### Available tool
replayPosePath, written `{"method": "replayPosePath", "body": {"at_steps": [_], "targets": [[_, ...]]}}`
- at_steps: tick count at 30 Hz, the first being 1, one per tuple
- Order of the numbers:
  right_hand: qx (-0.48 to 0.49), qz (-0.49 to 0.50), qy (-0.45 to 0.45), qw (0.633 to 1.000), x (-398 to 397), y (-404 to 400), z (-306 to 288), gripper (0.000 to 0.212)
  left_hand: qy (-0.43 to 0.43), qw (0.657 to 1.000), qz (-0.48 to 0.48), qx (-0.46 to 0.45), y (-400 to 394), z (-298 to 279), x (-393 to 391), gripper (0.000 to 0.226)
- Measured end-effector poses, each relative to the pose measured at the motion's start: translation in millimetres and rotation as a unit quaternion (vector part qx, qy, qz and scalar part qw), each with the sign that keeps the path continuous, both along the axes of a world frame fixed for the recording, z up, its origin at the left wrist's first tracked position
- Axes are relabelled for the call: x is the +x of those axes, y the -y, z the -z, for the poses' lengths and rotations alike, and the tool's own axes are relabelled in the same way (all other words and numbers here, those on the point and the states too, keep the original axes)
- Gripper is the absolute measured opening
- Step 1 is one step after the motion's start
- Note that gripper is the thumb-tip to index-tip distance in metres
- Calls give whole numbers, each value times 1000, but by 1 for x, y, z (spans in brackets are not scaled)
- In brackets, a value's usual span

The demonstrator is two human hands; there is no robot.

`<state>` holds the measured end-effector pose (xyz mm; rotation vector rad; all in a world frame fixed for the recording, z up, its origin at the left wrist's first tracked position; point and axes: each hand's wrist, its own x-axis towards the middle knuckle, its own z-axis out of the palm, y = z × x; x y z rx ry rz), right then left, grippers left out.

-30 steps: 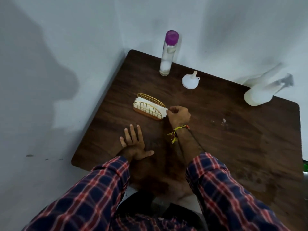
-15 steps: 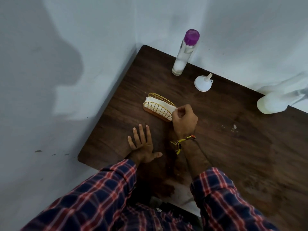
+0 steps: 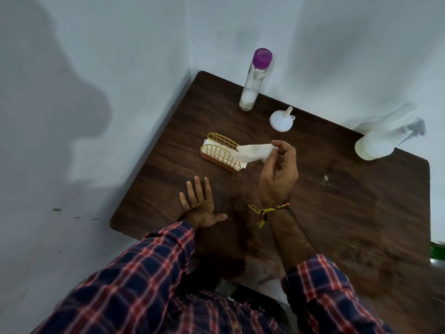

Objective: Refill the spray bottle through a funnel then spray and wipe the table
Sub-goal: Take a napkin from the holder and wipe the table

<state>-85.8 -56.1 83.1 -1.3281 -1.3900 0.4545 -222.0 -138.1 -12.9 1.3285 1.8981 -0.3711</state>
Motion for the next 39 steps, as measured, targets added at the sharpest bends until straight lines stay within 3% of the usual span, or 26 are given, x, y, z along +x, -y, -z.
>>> {"method": "replayPosePath", "body": {"at_steps": [7, 12, 18, 20, 24, 27, 29, 31, 34, 39], "targets": [[-63, 59, -68, 994, 63, 21, -15, 18, -40, 997, -34, 64, 5, -21, 33, 119], [-174, 96, -137, 970, 94, 14, 7, 19, 22, 990, -15, 135, 0, -27, 70, 98], [-190, 89, -204, 956, 99, -24, 1, 20, 16, 996, -46, 72, -12, -18, 67, 114], [-227, 93, -128, 961, 108, -33, 7, 24, 4, 999, -20, 38, -12, -9, 64, 123], [-275, 142, 211, 927, 126, -23, 47, 38, -31, 999, 23, 6, -13, 3, 65, 126], [-240, -11, 319, 917, 115, -17, 80, 46, -35, 999, 32, -4, -15, 7, 65, 126], [-264, -86, 395, 876, 109, -21, 100, 54, -32, 999, 34, -2, -15, 7, 66, 125], [-294, -113, 444, 839, 109, -32, 115, 58, -37, 999, 36, 11, -13, 9, 68, 124], [-304, -154, 469, 815, 103, -41, 125, 59, -56, 997, 31, 36, -10, 15, 70, 122], [-286, -240, 483, 792, 79, 9, 123, 59, -53, 995, -35, 76, -8, 24, 76, 89]]}}
